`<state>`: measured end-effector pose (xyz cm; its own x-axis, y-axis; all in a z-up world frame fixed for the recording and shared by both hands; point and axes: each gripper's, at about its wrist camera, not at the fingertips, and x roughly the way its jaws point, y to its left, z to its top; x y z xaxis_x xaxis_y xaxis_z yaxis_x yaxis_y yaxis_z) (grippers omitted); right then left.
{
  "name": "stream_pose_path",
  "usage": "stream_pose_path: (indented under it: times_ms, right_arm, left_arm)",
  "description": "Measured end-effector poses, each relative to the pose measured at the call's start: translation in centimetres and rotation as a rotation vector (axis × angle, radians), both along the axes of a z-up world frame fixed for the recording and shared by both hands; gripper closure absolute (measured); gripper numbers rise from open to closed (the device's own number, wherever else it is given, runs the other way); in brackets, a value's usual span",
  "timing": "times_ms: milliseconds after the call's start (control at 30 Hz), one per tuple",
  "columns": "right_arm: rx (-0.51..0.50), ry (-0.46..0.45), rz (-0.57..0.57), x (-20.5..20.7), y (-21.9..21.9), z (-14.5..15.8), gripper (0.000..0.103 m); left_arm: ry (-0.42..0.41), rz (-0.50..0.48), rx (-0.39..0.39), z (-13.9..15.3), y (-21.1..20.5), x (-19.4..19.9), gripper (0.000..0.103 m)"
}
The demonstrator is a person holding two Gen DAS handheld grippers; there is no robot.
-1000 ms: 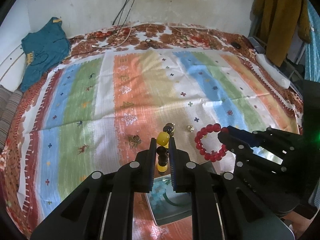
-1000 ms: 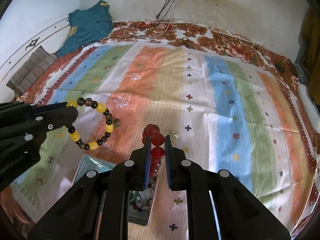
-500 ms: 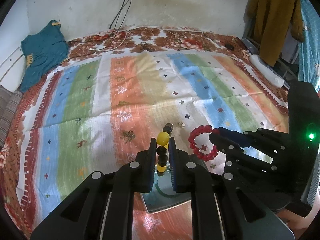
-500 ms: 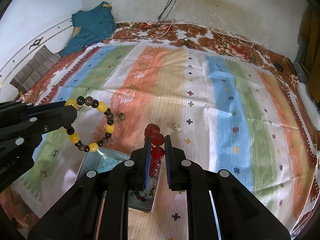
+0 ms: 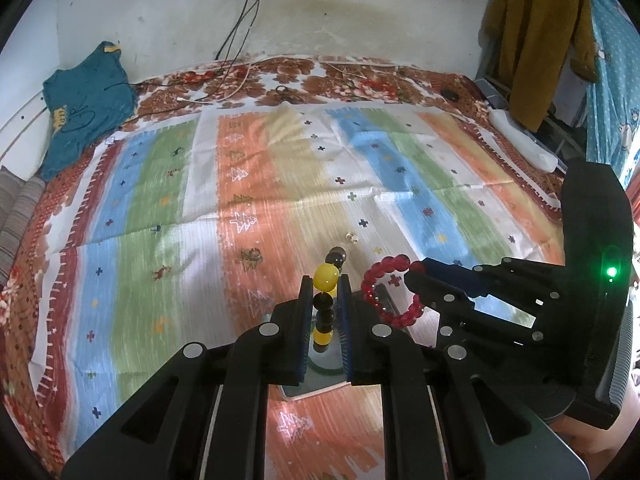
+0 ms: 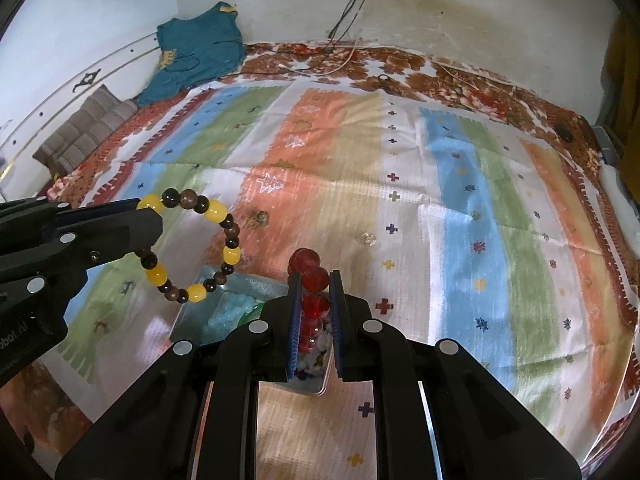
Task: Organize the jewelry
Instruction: 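Open both grippers to drop the bracelets into the tin, then move left gripper to the gold ring while right gripper approaches the gold charm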
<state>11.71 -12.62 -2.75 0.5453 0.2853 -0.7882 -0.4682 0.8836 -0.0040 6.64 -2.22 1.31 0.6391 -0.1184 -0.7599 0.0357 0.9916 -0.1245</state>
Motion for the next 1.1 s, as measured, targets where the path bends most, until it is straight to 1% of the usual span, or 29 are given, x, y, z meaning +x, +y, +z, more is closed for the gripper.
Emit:
stream_pose_path:
  times_ms: [133, 200, 233, 267, 367, 433, 500, 600, 700, 800, 900, 1033, 1100]
  right_arm:
    - [-0.008, 0.0, -0.02, -0.4, -0.3, 0.1, 0.089]
    - [-0.006, -0.008, -0.03, -0.6, -0.6, 0.4, 0.084]
    - [0.001, -0.01, -0.036, -0.5, -0.8, 0.5, 0.076]
    - [0.002, -0.01, -0.041, -0.4, -0.9, 0.5, 0.071]
    - [-0.008, 0.006, -0.054, 0.1, -1.1, 0.1, 0.071]
    - [-0.025, 0.015, -0.056, 0.4, -1.1, -0.4, 0.07]
    - [-0.04, 0.021, -0.059, 0.7, -1.0, -0.6, 0.067]
    - [-0.042, 0.032, -0.064, 1.1, -1.1, -0.9, 0.063]
    - [-0.051, 0.038, -0.07, 1.5, -1.2, -1.1, 0.056]
    - [-0.065, 0.044, -0.077, 2.1, -1.2, -1.4, 0.053]
    - [-0.067, 0.052, -0.086, 2.6, -1.2, -1.6, 0.051]
    - [-0.056, 0.073, -0.098, 3.4, -1.3, -1.9, 0.047]
    - [-0.048, 0.079, -0.098, 3.8, -1.2, -1.9, 0.046]
  left_arm:
    - [0.024, 0.013, -0.007, -0.5, 0.2, -0.4, 0.091]
    - [0.039, 0.036, -0.016, -0.8, 0.6, -0.5, 0.09]
    - [0.04, 0.041, -0.014, -0.8, 0.7, -0.6, 0.089]
    - [0.039, 0.045, -0.011, -0.8, 0.9, -0.7, 0.086]
    - [0.04, 0.064, -0.005, -0.9, 1.3, -0.6, 0.083]
    - [0.047, 0.076, 0.002, -1.0, 1.5, -0.3, 0.079]
    - [0.053, 0.08, 0.016, -1.2, 1.6, -0.1, 0.072]
    - [0.066, 0.089, 0.027, -1.5, 1.8, 0.3, 0.064]
    - [0.076, 0.107, 0.039, -1.8, 2.2, 0.7, 0.055]
    - [0.089, 0.135, 0.048, -2.2, 2.8, 1.4, 0.049]
    - [0.108, 0.156, 0.049, -2.7, 3.3, 2.1, 0.045]
    - [0.121, 0.161, 0.051, -3.1, 3.5, 3.1, 0.04]
    - [0.13, 0.167, 0.069, -3.5, 3.5, 3.7, 0.038]
